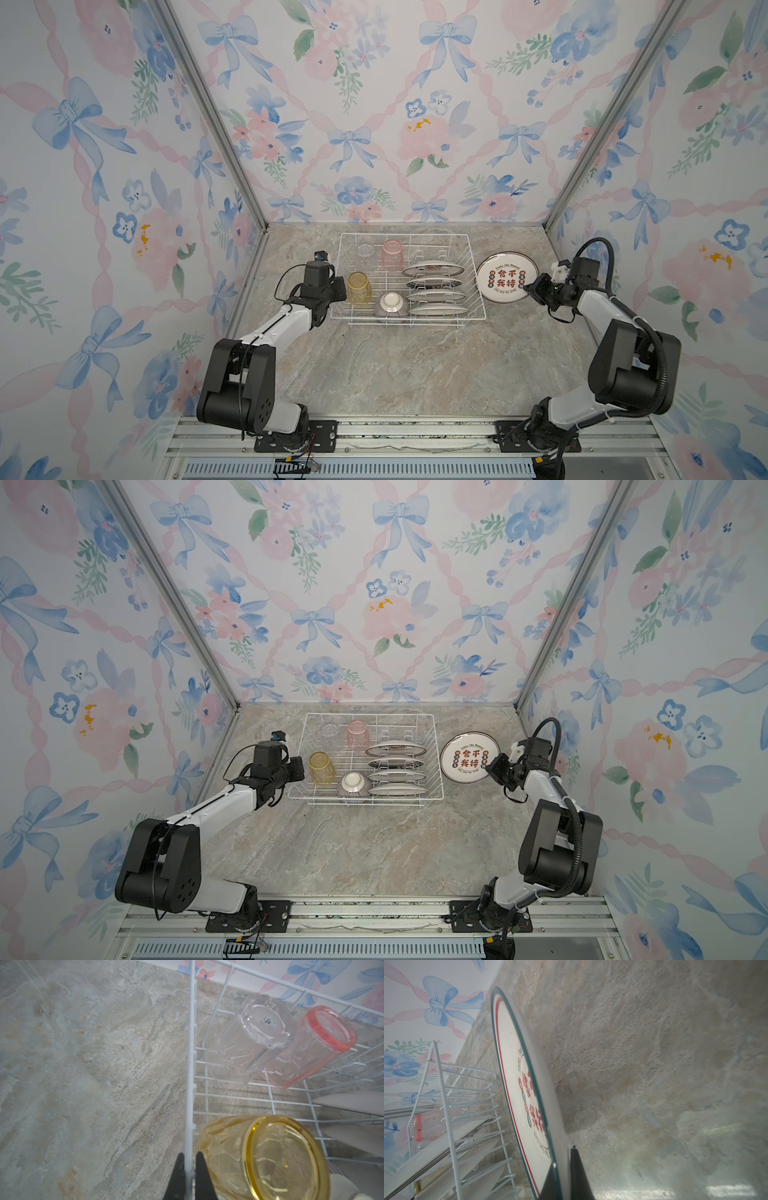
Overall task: Unload the mixed dishes from the dish rack
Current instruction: 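Lower the printed plate onto the table beside the rack and release, then move the right gripper back over the rack to the next upright plate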
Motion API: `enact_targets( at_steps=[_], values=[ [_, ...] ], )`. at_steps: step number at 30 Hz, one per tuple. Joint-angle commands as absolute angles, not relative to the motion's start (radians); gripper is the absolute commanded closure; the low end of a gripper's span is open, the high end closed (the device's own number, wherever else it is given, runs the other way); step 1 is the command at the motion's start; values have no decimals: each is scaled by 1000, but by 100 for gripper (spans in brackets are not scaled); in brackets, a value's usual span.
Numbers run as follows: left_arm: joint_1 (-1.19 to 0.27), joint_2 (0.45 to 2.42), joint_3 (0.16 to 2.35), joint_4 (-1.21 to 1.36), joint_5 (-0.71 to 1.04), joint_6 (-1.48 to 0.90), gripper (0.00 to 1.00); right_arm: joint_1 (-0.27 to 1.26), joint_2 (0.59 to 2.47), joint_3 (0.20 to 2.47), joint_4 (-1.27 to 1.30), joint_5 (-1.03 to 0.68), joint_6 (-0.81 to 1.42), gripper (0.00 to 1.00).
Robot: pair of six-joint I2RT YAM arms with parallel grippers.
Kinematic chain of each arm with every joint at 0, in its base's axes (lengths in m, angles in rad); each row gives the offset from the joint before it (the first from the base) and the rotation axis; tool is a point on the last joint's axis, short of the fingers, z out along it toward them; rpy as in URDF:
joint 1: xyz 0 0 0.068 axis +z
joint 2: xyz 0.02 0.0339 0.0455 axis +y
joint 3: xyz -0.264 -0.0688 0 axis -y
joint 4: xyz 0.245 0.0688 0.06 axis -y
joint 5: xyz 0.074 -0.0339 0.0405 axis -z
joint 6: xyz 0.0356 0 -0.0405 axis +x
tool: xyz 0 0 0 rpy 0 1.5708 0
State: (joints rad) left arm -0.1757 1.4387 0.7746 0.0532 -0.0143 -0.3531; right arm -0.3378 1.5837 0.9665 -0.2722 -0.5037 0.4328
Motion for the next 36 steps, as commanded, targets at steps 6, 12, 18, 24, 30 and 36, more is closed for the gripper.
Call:
enact_targets(
  at_steps=[6, 12, 18, 24, 30, 36],
  values=[
    [-172, 1473, 794, 20, -26, -352, 100, -350, 1738, 1016, -246, -622, 422, 100],
    [-172, 1470, 792, 20, -33, -348, 100, -361, 1765, 1019, -271, -581, 398, 100],
    [-171, 1480, 795, 20, -33, -348, 100, -390, 1803, 1031, -317, -538, 365, 82],
    [-170, 1479, 795, 22, -35, -348, 100, -415, 1837, 1017, -305, -539, 362, 77],
    [-172, 1473, 792, 22, -35, -347, 100, -422, 1836, 1006, -304, -535, 355, 75],
    [-172, 1470, 792, 22, -32, -348, 100, -436, 1753, 1011, -362, -475, 317, 66]
  ],
)
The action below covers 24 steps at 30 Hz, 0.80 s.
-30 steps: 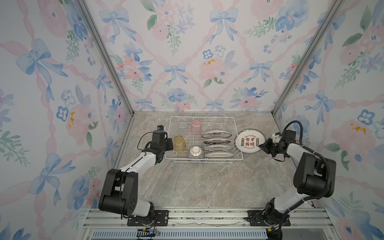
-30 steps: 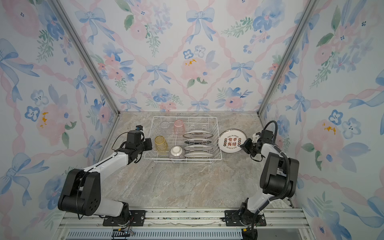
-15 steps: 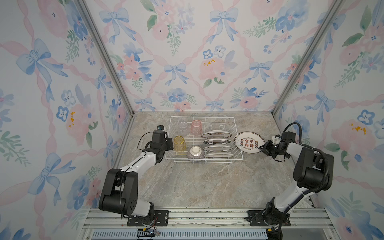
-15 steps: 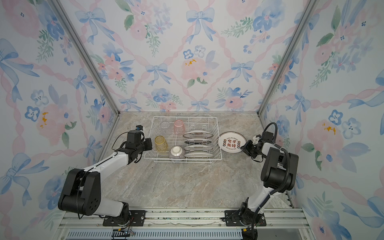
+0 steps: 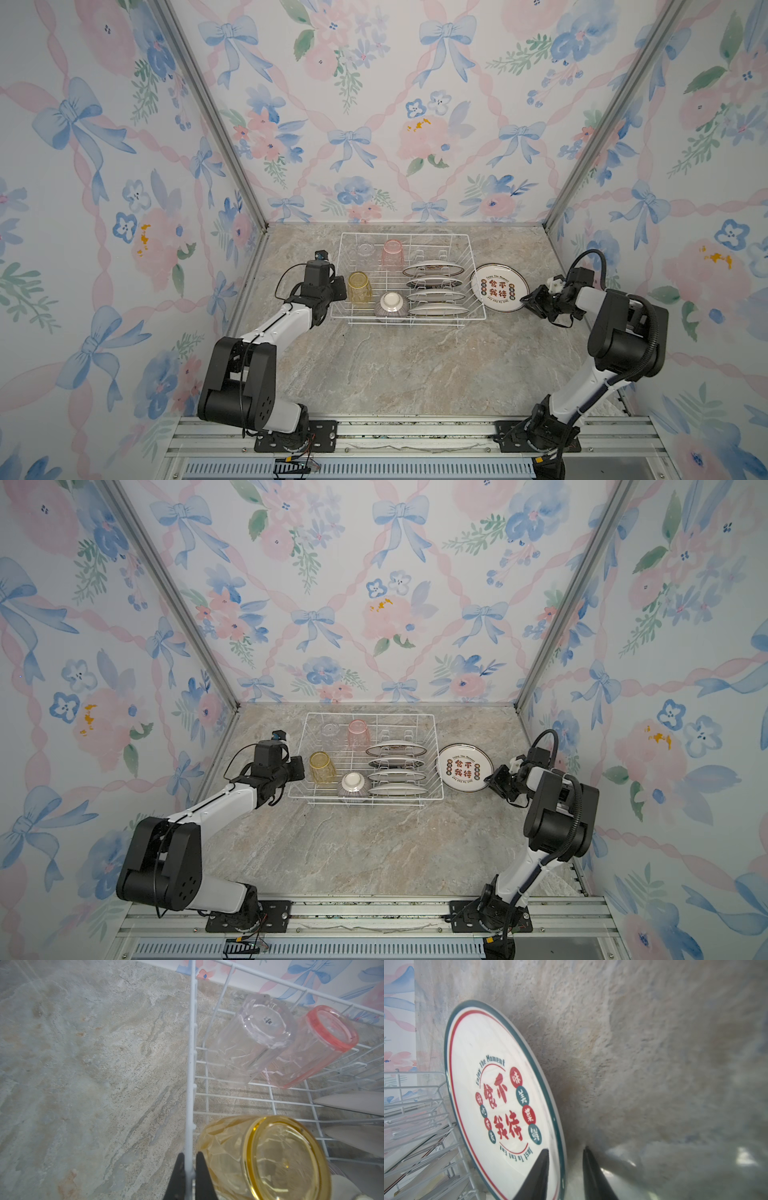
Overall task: Unload the mixed dishes from the dish rack
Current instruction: 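Move the right gripper back over the rack to the next upright plate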
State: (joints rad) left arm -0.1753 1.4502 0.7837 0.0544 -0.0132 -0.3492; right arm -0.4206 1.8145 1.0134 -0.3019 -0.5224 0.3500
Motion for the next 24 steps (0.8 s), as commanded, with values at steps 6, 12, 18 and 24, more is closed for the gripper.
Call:
enact_targets(
  at_steps=[6, 12, 18, 24],
  values=[
    [-171, 1476, 796, 23, -29, -350, 100, -438, 1610, 1034, -428, -418, 290, 65],
    [-171, 1477, 800, 24, -29, -347, 100, -369, 1409, 1032, -410, -336, 199, 68],
    [-171, 1493, 814, 28, -20, -348, 100, -85, 1178, 993, -276, -262, -71, 68],
    [-174, 1503, 827, 31, -5, -348, 100, 215, 1118, 1012, -233, -175, -324, 61]
  ],
)
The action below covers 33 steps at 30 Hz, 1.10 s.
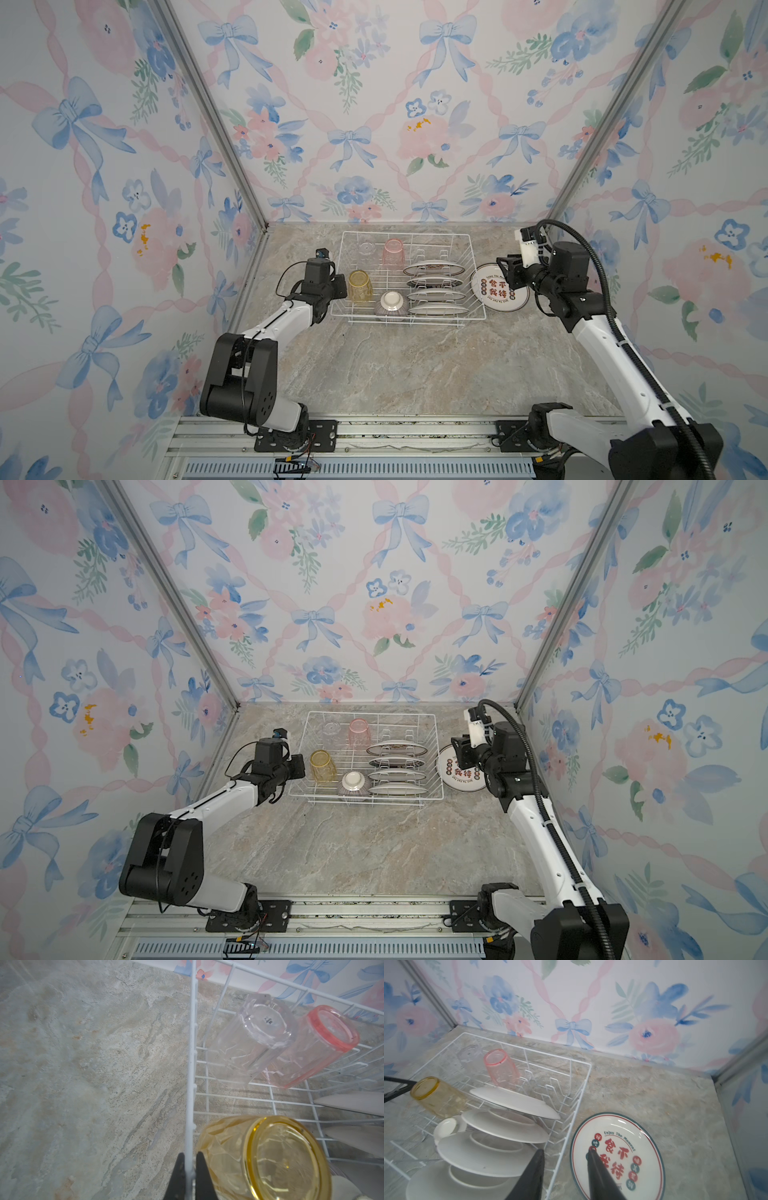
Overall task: Unload the mixed dishes from the dish rack
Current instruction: 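Move the right gripper back over the rack to the next upright plate, then grasp the rim of the next printed white plate with the right gripper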
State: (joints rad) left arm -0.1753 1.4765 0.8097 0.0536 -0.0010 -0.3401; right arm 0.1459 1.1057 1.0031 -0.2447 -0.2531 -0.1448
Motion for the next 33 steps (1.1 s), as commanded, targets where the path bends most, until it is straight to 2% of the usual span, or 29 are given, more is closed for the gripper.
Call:
enact_targets(
  at_steps=[1, 6, 12, 22, 33],
  values=[
    [-174, 1503, 827, 31, -4, -347, 100, 250, 1133, 1037, -253, -157, -355, 61],
    [-175, 1502, 824, 42, 2, -347, 100, 388, 1255, 1162, -377, -83, -489, 61],
    [-175, 1497, 822, 46, 9, -345, 100, 472, 1400, 1256, -433, 13, -592, 62],
    [-174, 1501, 816, 57, 11, -347, 100, 525, 1527, 1365, -489, 99, -691, 62],
    [-174, 1506, 804, 74, 11, -350, 100, 541, 1613, 1437, -561, 108, -709, 62]
  ],
)
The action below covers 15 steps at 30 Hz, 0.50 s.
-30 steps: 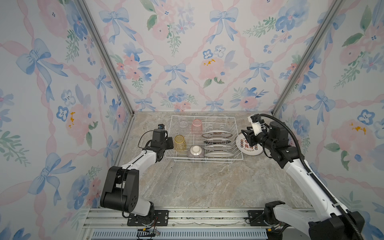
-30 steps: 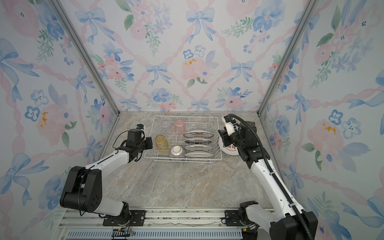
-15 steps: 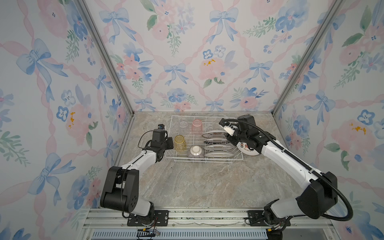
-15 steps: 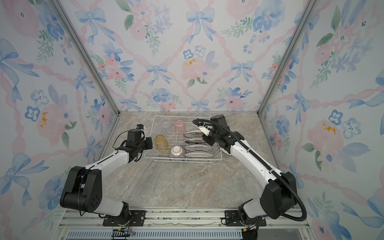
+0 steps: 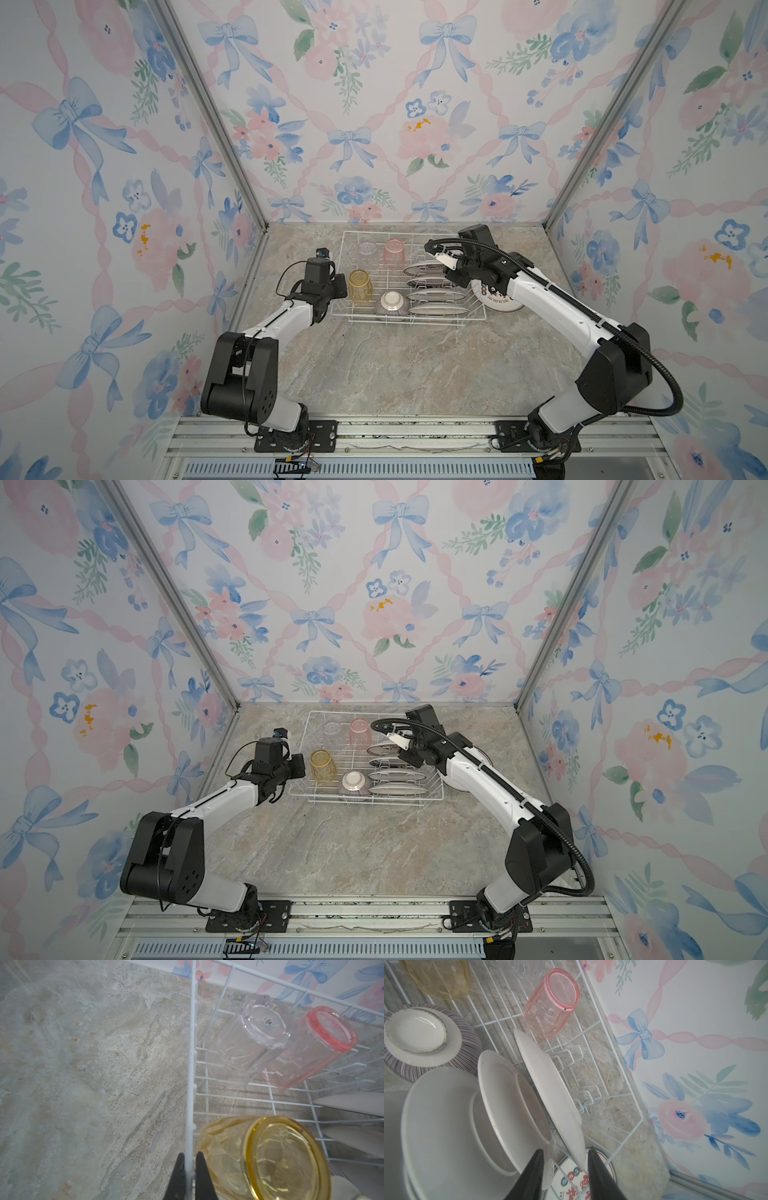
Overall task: Unload the mixed dishes from the dish rack
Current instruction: 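Grasp the rim of the next printed white plate with the right gripper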
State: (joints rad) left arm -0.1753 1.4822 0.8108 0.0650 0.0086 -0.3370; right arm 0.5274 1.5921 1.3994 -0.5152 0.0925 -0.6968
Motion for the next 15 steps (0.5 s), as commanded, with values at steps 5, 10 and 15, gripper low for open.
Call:
enact_targets(
  at_steps=[5, 10, 15],
  values=[
    [-172, 1506, 803, 79, 15, -350, 100, 544, 1643, 1457, -565, 113, -715, 62],
    [-173, 1505, 802, 78, 15, -350, 100, 544, 1688, 1474, -564, 128, -724, 62],
    [-172, 1501, 800, 78, 12, -348, 100, 541, 1719, 1481, -532, 149, -741, 62]
  ],
)
